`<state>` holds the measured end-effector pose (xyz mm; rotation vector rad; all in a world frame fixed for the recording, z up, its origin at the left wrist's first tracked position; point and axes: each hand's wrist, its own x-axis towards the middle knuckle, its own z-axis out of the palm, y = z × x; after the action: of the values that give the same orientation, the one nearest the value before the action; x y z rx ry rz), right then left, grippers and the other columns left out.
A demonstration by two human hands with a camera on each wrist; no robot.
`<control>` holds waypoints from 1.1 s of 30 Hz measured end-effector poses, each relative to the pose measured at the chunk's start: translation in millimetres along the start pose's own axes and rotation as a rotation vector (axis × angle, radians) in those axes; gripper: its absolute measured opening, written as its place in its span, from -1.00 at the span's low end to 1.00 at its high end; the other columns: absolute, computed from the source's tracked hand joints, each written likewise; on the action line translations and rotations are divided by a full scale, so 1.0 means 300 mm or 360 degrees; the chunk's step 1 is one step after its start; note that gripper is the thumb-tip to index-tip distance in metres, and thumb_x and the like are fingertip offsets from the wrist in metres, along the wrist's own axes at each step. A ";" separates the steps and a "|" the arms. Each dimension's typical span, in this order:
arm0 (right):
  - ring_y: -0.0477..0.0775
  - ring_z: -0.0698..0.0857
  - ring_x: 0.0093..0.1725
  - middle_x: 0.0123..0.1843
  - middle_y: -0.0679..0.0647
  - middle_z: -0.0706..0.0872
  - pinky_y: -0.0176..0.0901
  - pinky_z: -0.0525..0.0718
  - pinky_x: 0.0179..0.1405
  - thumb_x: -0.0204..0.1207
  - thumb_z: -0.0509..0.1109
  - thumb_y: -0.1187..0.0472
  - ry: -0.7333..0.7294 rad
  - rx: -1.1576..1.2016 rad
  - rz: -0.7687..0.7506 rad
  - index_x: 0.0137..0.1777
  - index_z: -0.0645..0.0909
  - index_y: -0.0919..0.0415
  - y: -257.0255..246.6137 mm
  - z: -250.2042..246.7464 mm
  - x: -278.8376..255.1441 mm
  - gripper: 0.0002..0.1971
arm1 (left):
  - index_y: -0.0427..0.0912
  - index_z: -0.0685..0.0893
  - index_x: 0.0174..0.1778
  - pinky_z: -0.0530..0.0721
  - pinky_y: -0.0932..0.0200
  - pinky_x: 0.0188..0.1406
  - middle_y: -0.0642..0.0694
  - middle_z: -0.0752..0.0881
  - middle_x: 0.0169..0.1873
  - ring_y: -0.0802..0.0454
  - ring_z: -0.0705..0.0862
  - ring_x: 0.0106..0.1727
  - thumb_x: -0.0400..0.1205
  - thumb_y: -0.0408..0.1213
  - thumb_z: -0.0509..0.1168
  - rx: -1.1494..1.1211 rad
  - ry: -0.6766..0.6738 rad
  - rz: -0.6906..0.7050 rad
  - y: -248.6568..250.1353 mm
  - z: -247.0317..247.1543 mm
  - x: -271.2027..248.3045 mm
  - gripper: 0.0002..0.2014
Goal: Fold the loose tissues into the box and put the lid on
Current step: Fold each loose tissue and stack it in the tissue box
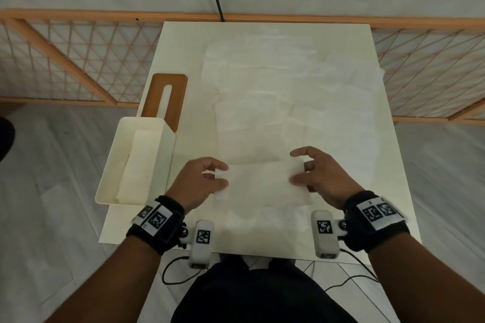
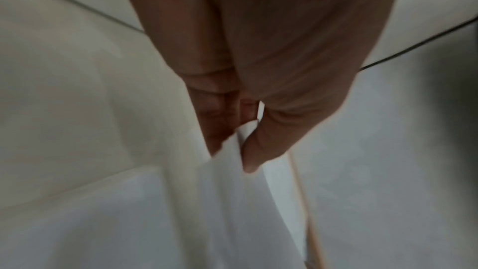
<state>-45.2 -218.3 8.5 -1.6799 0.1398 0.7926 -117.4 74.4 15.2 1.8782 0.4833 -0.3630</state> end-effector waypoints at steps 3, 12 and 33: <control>0.42 0.81 -0.14 -0.10 0.39 0.80 0.30 0.81 -0.22 0.32 0.57 0.49 0.0067 -0.0382 0.0126 0.16 0.60 0.02 0.096 0.020 0.003 -0.51 | 0.02 0.81 -0.18 0.69 0.21 -0.18 0.03 0.78 -0.12 0.09 0.75 -0.17 0.44 -0.30 0.60 0.0334 0.0023 -0.0082 -0.102 0.072 0.003 -0.85; 0.01 0.60 -0.45 -0.40 0.10 0.67 -0.45 0.49 -0.56 0.34 0.57 0.40 0.0300 -0.0853 0.0150 0.11 0.55 0.14 0.246 0.060 0.020 -0.61 | -0.14 0.79 -0.10 0.65 0.27 0.00 -0.04 0.78 -0.17 0.04 0.73 -0.09 0.52 -0.33 0.51 0.0619 0.0090 -0.0050 -0.216 0.189 0.024 -0.92; 0.02 0.61 -0.24 0.14 0.00 0.40 -0.12 0.61 -0.16 0.33 0.59 0.22 0.0359 -0.1193 0.0072 0.11 0.45 0.00 0.253 0.055 0.038 -0.56 | -0.24 0.59 0.22 0.53 0.13 0.11 -0.17 0.64 0.18 -0.15 0.62 0.19 0.50 -0.25 0.46 0.0597 0.0481 -0.0199 -0.130 0.140 0.279 -0.61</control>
<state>-81.0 -221.0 -61.4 -2.4835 0.0336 0.7301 -64.5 60.0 -70.1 2.2882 0.7813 -0.2644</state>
